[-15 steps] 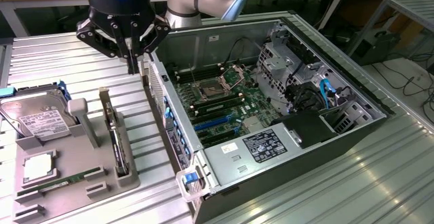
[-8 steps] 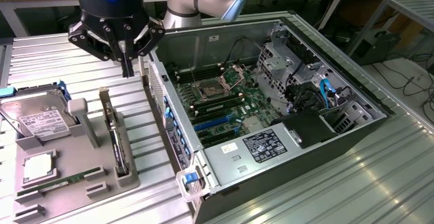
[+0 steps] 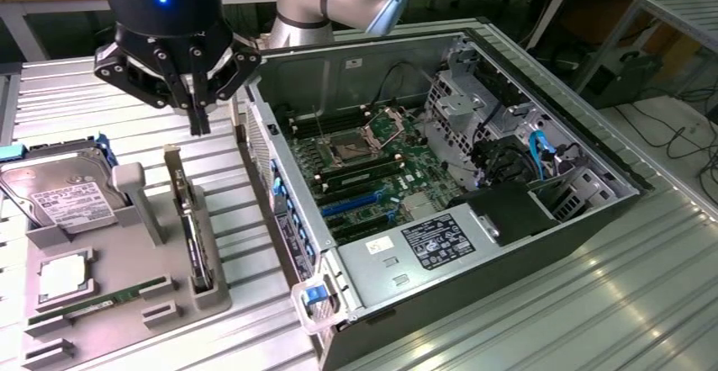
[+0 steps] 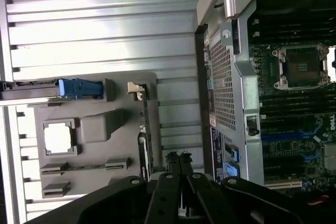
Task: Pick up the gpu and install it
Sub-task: 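Reach for the gpu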
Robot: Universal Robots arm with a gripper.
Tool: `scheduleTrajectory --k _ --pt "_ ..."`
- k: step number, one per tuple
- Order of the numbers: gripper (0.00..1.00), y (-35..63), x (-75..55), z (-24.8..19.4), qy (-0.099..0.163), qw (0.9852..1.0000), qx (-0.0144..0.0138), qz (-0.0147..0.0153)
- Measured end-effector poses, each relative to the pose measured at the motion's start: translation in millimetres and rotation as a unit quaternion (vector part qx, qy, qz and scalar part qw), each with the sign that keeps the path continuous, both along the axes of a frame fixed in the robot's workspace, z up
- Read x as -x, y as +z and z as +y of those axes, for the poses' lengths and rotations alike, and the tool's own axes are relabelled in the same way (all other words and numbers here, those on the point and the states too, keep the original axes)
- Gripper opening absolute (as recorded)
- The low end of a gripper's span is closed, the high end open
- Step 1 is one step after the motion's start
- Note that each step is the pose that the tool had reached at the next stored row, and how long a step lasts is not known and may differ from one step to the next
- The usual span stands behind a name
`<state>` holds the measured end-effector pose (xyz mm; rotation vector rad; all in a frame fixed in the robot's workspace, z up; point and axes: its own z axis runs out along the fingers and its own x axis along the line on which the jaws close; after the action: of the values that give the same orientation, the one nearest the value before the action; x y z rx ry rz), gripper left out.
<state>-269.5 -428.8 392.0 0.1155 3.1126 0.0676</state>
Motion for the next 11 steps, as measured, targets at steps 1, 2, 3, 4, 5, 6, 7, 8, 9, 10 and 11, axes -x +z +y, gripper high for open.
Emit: scheduleTrajectory --k 1,2,3,4,5,6,7,8,9,10,11 --pt "0.14 0.0 1.5 -0.8 0.0 1.0 0.0 0.0" --pt "0.14 -0.1 3.0 -1.5 0.0 1.0 0.0 0.0" --pt "0.14 -0.1 4.4 -2.3 0.0 1.0 0.0 0.0" --pt "0.14 0.0 6.1 -3.2 0.0 1.0 0.0 0.0" --pt "0.14 0.0 7.3 -3.8 0.0 1.0 0.0 0.0" --pt "0.14 -0.1 8.8 -4.6 0.0 1.0 0.0 0.0" --pt "0.14 -0.1 10.2 -5.3 0.0 1.0 0.0 0.0" --pt "0.14 -0.1 11.6 -6.0 0.0 1.0 0.0 0.0" --pt "0.14 -0.1 13.1 -6.8 0.0 1.0 0.0 0.0" --pt "0.14 -0.1 14.6 -7.5 0.0 1.0 0.0 0.0" --pt "0.14 -0.1 15.9 -8.2 0.0 1.0 0.0 0.0"
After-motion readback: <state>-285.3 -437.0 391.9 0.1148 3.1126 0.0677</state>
